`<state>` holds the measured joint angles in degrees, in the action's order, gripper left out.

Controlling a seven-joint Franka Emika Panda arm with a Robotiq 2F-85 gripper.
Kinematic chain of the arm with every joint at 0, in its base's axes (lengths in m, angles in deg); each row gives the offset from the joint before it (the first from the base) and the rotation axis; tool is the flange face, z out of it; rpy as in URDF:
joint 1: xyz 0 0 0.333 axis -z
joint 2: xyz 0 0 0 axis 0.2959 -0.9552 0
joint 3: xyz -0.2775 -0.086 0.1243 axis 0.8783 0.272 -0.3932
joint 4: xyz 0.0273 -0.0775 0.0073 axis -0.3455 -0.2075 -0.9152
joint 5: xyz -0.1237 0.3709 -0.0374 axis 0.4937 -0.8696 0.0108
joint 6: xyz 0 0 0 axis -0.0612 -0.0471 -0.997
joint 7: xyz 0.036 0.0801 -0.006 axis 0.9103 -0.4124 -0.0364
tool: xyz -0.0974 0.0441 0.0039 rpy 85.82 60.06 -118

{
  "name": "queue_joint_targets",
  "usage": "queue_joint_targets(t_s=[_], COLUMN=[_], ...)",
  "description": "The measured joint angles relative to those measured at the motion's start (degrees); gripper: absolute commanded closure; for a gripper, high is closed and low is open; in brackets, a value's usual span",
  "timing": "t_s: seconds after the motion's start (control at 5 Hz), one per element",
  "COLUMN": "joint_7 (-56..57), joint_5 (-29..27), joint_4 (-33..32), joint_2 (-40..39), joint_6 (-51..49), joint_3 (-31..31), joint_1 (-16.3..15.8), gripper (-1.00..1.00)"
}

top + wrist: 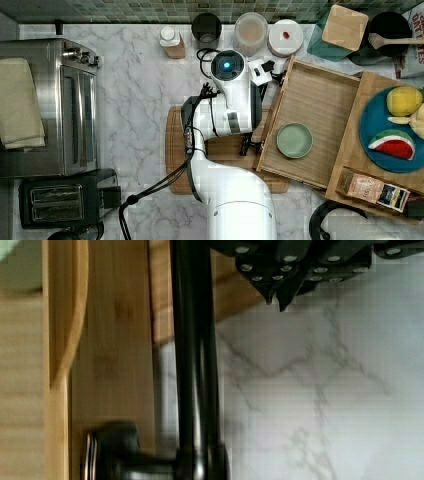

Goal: Close the drawer.

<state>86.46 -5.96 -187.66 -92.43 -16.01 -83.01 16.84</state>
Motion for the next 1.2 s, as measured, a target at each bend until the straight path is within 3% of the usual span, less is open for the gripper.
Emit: queue_joint_targets(t_s=[0.6, 1.2], joint_7=[5.57, 15.78], joint_5=[-0.34, -3.32], joint_4=[-1.01, -4.98], joint_2=[0.34, 4.87], joint_6=[1.48, 1.20], joint_3=[-1.25, -0.26], joint_1=[1.68, 5.99], gripper=[1.00, 1.00])
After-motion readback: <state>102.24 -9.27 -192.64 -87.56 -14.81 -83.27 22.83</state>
